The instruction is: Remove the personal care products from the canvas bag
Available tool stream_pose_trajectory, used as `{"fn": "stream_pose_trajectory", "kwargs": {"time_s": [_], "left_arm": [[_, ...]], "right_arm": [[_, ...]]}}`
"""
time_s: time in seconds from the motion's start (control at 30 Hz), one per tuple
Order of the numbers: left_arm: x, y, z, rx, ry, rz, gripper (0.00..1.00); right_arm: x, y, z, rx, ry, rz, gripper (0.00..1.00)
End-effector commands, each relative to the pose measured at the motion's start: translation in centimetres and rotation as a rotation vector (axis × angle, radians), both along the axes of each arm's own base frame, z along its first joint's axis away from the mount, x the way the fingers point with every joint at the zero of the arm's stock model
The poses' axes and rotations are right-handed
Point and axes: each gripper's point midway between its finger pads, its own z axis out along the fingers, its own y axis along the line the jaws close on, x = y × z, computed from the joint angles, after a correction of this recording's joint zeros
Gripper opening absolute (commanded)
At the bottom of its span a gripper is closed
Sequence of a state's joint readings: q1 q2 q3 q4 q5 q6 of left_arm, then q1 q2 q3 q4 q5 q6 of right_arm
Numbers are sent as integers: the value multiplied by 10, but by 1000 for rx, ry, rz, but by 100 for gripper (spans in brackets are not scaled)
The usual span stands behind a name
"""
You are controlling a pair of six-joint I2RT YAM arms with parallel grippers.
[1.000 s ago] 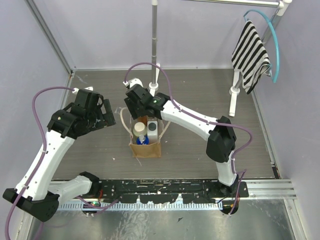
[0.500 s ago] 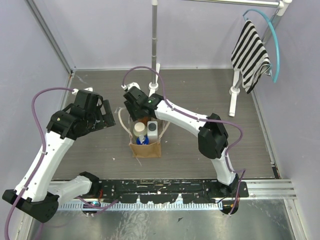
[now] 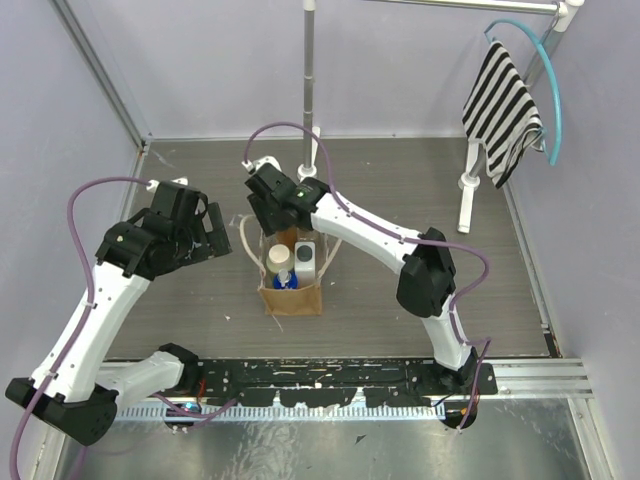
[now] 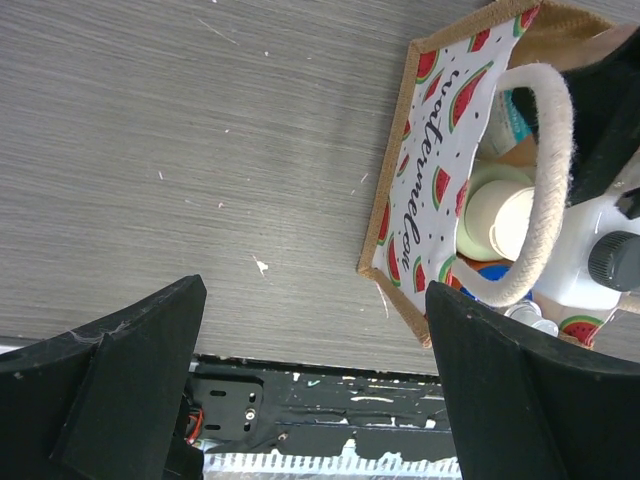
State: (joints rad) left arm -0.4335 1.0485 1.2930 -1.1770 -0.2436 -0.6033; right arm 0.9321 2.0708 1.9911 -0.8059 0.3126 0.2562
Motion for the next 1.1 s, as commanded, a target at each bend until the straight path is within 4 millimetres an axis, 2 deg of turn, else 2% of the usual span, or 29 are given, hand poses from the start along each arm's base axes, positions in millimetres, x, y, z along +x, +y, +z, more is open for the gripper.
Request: {"fn": "stream_pose_trajectory", "kwargs": {"time_s": [0.0,0.13,0.27,0.37,0.47,0.6,0.7,0.83,0.9,1.07], "left_arm": [[-2,0,0,-10,-3,-6,99],[-4,2,0,-4,-6,-3,99],[-6,4,-1,2,-4,1,99],[-7,4,-2,2,-2,2,99],[-8,4,-3,-2,1,3,99],[-7,2,-4,-9,3,1,99],[-7,2,-6,-7,9,-1,99],[-5,1,-6,-5,14,-1,99],[-4,-1,1,-19,-6,-10,99],[0,-26,45,-128,-142,-166,99]], "right_arm": [[19,-20,150,187,-290,-85,27],[25,-41,213,252,-402,-141,27],[29,-75,257,288,-494,-228,26],[33,-101,274,298,-537,-292,26],[41,-128,276,299,-548,-349,26],[58,-162,263,289,-534,-412,26],[75,-184,236,257,-487,-456,26],[87,-201,196,213,-438,-493,26],[90,-210,177,193,-418,-514,26],[88,-226,120,142,-333,-551,27]]}}
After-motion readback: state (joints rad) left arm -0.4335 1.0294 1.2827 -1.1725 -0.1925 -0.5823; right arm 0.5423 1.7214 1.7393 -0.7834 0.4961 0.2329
